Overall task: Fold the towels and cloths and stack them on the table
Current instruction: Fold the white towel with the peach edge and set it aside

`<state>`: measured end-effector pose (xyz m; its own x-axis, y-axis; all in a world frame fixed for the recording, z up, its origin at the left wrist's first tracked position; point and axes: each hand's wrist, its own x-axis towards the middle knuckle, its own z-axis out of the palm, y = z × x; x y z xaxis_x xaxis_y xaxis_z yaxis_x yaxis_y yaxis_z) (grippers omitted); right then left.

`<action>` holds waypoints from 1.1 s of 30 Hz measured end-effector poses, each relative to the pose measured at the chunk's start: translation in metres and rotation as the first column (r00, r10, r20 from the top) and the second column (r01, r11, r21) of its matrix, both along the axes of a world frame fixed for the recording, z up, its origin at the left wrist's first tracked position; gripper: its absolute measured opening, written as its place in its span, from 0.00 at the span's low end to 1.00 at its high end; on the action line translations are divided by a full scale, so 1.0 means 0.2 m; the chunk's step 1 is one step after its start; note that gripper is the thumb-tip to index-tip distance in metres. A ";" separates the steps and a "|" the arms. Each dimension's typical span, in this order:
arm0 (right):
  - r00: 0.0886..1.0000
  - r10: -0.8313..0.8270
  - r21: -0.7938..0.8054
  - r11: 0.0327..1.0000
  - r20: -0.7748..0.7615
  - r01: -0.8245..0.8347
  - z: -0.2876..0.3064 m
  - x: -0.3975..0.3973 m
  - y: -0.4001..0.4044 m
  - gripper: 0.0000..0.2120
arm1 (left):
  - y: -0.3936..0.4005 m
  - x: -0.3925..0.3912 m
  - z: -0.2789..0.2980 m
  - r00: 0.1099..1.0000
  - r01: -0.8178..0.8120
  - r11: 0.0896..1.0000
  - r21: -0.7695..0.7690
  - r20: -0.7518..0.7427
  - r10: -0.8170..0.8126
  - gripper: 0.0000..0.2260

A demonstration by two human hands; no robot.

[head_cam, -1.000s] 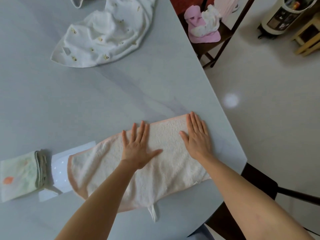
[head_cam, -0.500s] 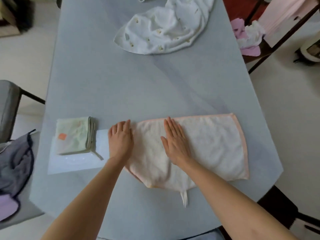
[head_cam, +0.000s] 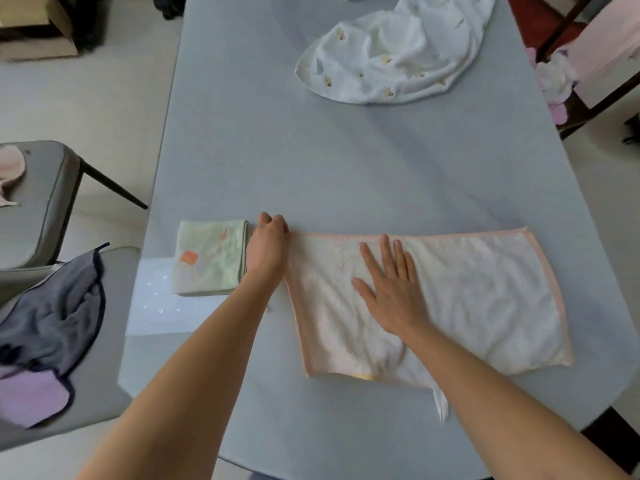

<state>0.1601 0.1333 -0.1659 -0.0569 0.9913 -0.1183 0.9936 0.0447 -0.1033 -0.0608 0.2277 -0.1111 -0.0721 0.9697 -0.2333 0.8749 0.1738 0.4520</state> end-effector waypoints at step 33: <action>0.980 0.171 0.034 0.985 -0.097 -0.169 0.06 -0.20 -0.32 0.31 | -0.82 0.06 -0.09 0.905 0.380 0.919 0.110 -0.251 -0.344 0.27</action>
